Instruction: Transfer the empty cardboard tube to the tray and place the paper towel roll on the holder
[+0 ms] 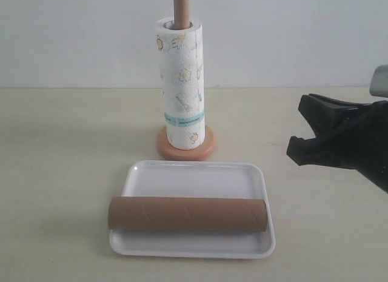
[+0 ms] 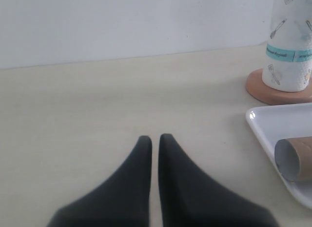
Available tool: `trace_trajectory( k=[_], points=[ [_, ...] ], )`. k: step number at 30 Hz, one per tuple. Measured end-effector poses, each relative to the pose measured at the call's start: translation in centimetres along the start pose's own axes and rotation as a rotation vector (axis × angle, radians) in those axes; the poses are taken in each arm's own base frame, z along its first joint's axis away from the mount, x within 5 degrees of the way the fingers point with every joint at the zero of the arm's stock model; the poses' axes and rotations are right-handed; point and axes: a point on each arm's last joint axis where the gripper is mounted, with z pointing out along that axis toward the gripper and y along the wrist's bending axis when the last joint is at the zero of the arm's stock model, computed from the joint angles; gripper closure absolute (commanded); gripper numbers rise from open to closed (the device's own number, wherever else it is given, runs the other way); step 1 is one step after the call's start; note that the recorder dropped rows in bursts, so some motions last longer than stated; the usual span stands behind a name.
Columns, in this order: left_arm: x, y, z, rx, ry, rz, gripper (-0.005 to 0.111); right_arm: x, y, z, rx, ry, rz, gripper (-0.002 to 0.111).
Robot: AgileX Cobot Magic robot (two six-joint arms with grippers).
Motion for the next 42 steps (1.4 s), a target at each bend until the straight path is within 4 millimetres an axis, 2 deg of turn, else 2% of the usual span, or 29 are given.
trace_trajectory(
  k=[7,13,20,23,28,34,42],
  points=[
    [0.0,0.0,0.0,0.0,0.002,0.0,0.102,-1.3,0.1,-1.7,-0.008,0.001,-0.147,0.106],
    [0.0,0.0,0.0,0.0,0.002,0.0,0.102,-3.0,-0.1,-5.5,-0.032,0.023,-0.289,0.106],
    [0.0,0.0,0.0,0.0,0.002,0.0,0.102,-3.8,-2.4,-9.5,0.135,0.029,-0.283,0.106],
    [0.0,0.0,0.0,0.0,0.002,0.0,0.102,-3.1,-3.4,-11.0,0.239,0.006,-0.252,0.106],
    [0.0,0.0,0.0,0.0,0.002,0.0,0.102,-0.3,-4.3,-12.9,0.365,-0.018,-0.196,0.106],
    [0.0,0.0,0.0,0.0,0.002,0.0,0.102,2.9,-4.4,-14.1,0.387,-0.028,-0.173,0.106],
    [0.0,0.0,0.0,0.0,0.002,0.0,0.102,3.5,-3.8,-15.0,0.363,-0.026,-0.182,0.106]
  ],
)
